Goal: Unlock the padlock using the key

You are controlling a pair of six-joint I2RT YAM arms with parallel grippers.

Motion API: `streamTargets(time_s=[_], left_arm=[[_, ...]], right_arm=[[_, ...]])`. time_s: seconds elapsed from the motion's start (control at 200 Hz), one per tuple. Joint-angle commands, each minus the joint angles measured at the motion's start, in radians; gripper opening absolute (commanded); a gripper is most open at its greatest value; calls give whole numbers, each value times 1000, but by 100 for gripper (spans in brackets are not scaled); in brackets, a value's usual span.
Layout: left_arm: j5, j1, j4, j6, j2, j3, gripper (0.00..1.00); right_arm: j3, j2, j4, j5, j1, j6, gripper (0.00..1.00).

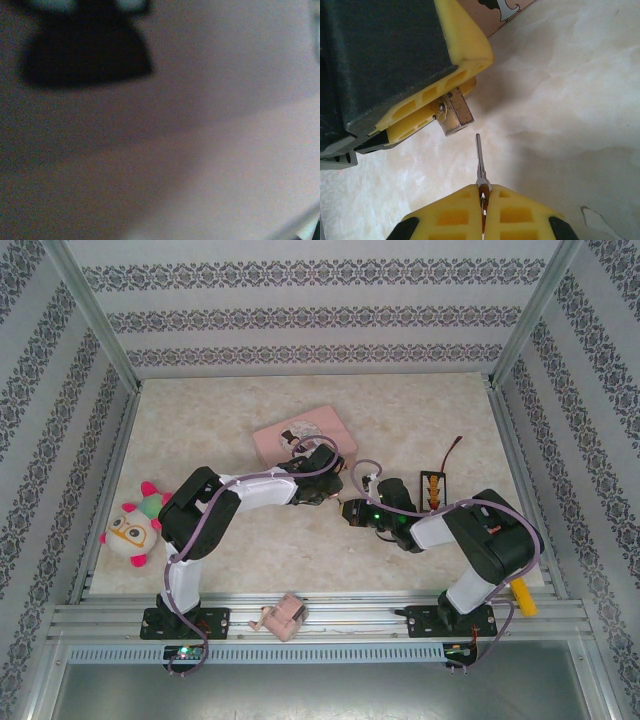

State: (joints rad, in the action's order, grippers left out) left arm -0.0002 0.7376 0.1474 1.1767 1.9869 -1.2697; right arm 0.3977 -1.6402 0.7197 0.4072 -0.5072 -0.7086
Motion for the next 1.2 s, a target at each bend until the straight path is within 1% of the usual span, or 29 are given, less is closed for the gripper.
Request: streamTargets(time_s=[0.0, 1.194], left_arm=[[47, -1, -79, 54, -13, 1, 18], [68, -1, -92, 60, -7, 3, 16]], right_arm=[[26, -9, 55, -10, -16, 3, 0], [65, -58, 96, -24, -23, -12, 0]])
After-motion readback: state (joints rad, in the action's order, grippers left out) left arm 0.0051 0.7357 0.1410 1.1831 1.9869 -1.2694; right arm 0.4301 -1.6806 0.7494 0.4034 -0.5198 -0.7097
